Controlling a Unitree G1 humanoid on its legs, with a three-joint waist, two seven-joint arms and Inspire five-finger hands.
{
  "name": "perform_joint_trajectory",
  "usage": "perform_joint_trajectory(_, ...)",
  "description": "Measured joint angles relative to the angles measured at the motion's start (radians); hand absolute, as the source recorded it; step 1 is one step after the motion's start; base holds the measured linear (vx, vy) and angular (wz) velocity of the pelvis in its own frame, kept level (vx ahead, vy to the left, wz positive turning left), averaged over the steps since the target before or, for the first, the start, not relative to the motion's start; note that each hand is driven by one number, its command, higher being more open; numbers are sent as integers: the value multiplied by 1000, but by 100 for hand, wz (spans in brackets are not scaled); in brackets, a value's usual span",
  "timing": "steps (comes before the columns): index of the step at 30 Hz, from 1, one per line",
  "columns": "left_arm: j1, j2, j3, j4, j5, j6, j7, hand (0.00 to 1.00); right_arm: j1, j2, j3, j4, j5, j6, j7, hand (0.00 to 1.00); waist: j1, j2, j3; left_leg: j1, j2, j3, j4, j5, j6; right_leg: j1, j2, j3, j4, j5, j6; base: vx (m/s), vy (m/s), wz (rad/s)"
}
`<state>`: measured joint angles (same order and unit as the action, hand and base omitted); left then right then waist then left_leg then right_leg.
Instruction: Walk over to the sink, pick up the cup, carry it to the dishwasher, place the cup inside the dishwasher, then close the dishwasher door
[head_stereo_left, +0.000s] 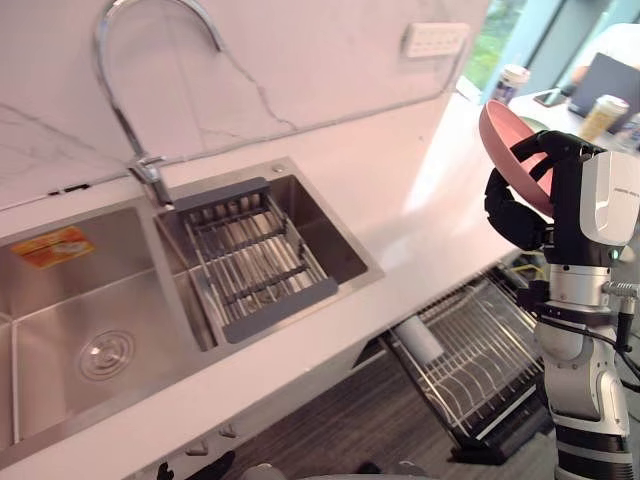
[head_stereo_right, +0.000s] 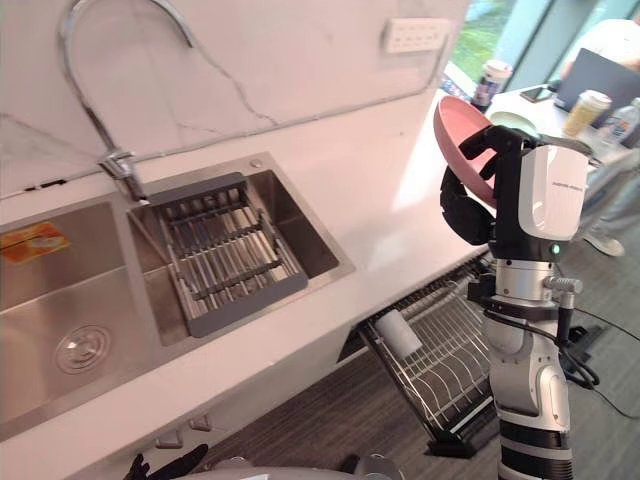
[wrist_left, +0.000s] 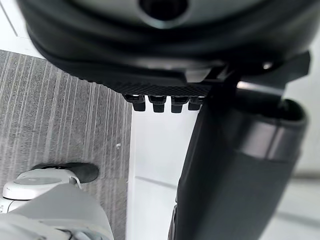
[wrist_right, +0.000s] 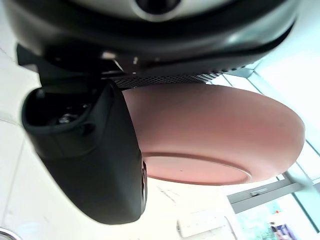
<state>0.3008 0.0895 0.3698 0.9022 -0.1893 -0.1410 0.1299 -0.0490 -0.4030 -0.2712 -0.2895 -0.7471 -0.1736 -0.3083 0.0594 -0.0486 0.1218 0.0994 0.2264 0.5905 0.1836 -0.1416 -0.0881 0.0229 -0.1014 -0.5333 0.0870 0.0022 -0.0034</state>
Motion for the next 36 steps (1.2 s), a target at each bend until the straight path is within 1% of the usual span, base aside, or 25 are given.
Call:
perform_joint_trajectory(1,1,4,3,5,0,1,0,100,0,-5,0,0,7,-9,14,0,-2,-7,-2,-4,7,14,22,-1,-1,31,18,-3,-80,7,13,-129,-192,-45)
perform_joint_trajectory(2,0,3,3,4,0,0,0,100,0,-8,0,0,9,-10,19,0,-4,-7,-2,-4,11,15,28,-1,-1,34,23,-5,-88,11,12,-149,-196,-23)
perform_joint_trajectory(3,-5,-1,13,4,1,-3,1,100,3,-18,0,0,18,-9,39,0,-11,-5,-1,-5,23,13,37,1,-10,45,42,-5,-111,25,13,-127,-127,-5)
perform_joint_trajectory(4,-6,-11,20,1,2,-15,0,100,10,-30,-1,0,20,-7,56,0,-19,-7,-3,-4,31,8,31,11,-26,53,60,-5,-139,33,6,-117,-124,-5)
perform_joint_trajectory(6,-7,-34,20,-1,6,-29,0,100,23,-38,-9,-4,20,-6,80,0,-25,-9,-5,-4,39,7,16,21,-37,63,82,-3,-178,40,8,-68,-108,-3)
perform_joint_trajectory(8,-6,-67,32,0,24,-37,6,100,48,-38,-29,-8,20,-1,103,0,-38,-8,-5,-5,39,-2,-2,38,-38,63,89,-11,-178,38,2,-14,-34,7)
perform_joint_trajectory(9,3,-82,36,0,48,-47,4,100,69,-38,-45,-9,20,7,116,0,-46,-7,-6,-8,39,-8,-11,48,-45,61,91,-15,-178,43,-5,15,25,9)
perform_joint_trajectory(13,16,-84,34,0,114,-86,0,100,111,-18,-91,-9,20,45,152,0,-57,-5,-7,-19,29,-7,-26,61,-45,45,88,-14,-177,50,-10,31,80,1)
perform_joint_trajectory(15,17,-82,30,3,115,-87,0,100,125,-1,-102,-9,20,54,161,0,-64,-5,-7,-19,20,-7,-29,63,-43,43,83,-14,-173,53,-8,41,133,1)
perform_joint_trajectory(18,17,-64,-7,3,138,-91,-4,100,150,26,-115,-9,20,63,171,0,-74,-3,-7,-23,0,-7,-43,65,-34,31,69,-12,-173,62,0,22,179,0)
perform_joint_trajectory(22,9,-49,-48,4,153,-93,-16,100,195,55,-121,1,19,78,170,0,-86,7,-6,-44,-23,-8,-56,68,-17,2,47,-8,-174,80,10,-11,194,-1)
perform_joint_trajectory(24,5,-43,-69,5,153,-93,-27,100,215,65,-121,18,19,89,166,0,-93,15,0,-61,-36,-9,-61,70,-5,-15,34,-8,-173,89,14,-47,206,3)
perform_joint_trajectory(25,3,-37,-88,5,153,-93,-31,100,218,73,-121,40,19,94,161,0,-100,21,3,-76,-43,-10,-61,72,2,-29,27,-9,-174,95,17,-59,177,4)
perform_joint_trajectory(27,-6,-27,-123,12,153,-93,-42,100,218,80,-121,89,19,104,142,0,-102,35,14,-93,-54,-12,-63,75,12,-47,16,-10,-176,100,20,-69,156,4)
perform_joint_trajectory(28,-16,-24,-141,13,152,-93,-46,100,217,80,-121,129,19,113,129,0,-102,46,24,-108,-60,-15,-63,75,18,-63,9,-11,-174,102,24,-58,110,5)
perform_joint_trajectory(29,-23,-24,-148,14,151,-93,-48,100,216,80,-121,148,19,120,123,0,-102,52,30,-117,-64,-17,-62,76,21,-69,6,-13,-173,103,26,-55,131,10)
perform_joint_trajectory(31,-57,-17,-184,16,146,-99,-52,100,195,80,-114,219,18,147,113,0,-102,74,71,-151,-75,-28,-61,84,35,-96,-6,-21,-170,118,19,-49,120,12)
perform_joint_trajectory(32,-66,-16,-188,16,142,-101,-53,100,185,80,-110,238,17,153,112,0,-102,78,82,-159,-77,-30,-61,86,38,-103,-8,-22,-170,121,17,-71,125,9)
perform_joint_trajectory(34,-96,-14,-202,15,120,-108,-53,100,130,79,-95,300,18,181,108,0,-101,91,127,-187,-84,-41,-61,93,47,-132,-17,-26,-158,128,12,-68,123,7)
perform_joint_trajectory(36,-117,-15,-202,16,85,-110,-52,100,88,76,-76,332,19,202,104,0,-101,97,156,-209,-91,-61,-61,97,54,-155,-24,-29,-146,130,11,-39,95,8)
